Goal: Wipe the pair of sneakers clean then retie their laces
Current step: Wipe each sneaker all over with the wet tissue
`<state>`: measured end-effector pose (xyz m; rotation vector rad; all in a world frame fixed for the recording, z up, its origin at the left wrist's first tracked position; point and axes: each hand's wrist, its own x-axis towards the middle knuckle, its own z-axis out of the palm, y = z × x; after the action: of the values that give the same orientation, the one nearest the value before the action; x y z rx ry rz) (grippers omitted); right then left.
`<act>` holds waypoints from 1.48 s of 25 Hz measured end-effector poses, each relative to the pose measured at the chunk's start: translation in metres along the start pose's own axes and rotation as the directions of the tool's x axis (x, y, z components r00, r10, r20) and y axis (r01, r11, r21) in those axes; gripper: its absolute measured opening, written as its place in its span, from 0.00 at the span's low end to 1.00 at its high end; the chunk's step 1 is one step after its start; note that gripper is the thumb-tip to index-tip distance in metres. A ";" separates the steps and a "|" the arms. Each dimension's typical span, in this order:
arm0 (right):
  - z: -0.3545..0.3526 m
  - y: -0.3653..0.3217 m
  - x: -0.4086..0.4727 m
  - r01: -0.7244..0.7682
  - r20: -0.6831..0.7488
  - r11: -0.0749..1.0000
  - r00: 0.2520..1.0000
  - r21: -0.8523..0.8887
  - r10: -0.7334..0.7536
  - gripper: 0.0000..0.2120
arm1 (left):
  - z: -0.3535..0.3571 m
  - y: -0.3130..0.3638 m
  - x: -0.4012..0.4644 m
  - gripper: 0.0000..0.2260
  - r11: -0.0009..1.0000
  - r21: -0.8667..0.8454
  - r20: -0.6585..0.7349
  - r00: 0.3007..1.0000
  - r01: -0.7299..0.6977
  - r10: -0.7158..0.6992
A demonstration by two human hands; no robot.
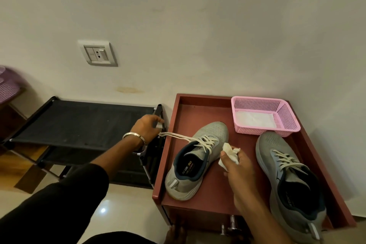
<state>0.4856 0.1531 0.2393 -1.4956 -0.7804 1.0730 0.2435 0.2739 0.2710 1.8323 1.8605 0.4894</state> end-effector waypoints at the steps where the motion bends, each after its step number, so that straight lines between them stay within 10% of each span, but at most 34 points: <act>1: -0.001 -0.001 -0.001 -0.003 -0.003 1.000 1.000 0.003 0.003 0.07 | -0.005 0.015 -0.011 0.11 0.998 -0.061 -0.075 0.997 -0.008 0.003; 5: -0.005 -0.005 -0.001 -0.013 -0.028 1.000 1.000 0.007 0.013 0.06 | 0.001 0.070 -0.098 0.07 0.965 -0.218 -0.078 0.988 -0.147 0.133; 10: -0.009 -0.009 -0.006 -0.029 -0.039 1.000 0.999 -0.006 0.029 0.08 | 0.065 0.101 -0.155 0.24 0.822 0.549 0.077 0.988 -0.155 0.134; 16: -0.015 -0.009 -0.005 -0.052 -0.070 0.999 0.996 -0.017 0.051 0.10 | 0.093 0.103 -0.115 0.15 0.780 0.618 0.151 0.988 -0.099 0.005; 25: -0.020 -0.015 -0.004 0.021 -0.065 0.998 0.998 -0.062 -0.025 0.09 | 0.059 0.084 -0.101 0.09 0.995 0.012 0.312 0.945 -0.103 0.094; 29: -0.022 -0.020 -0.006 0.137 -0.060 0.988 0.988 -0.065 -0.141 0.14 | 0.039 0.080 -0.096 0.07 0.839 -0.531 0.484 0.855 0.119 0.185; 37: -0.017 -0.006 -0.004 0.531 0.069 0.778 0.837 -0.335 -0.542 0.16 | 0.036 0.054 -0.082 0.08 0.738 -0.644 0.566 0.775 0.204 0.280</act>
<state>0.5002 0.1440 0.2464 -1.4305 -1.3304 0.4884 0.3072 0.1917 0.2790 1.2835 0.9716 0.4114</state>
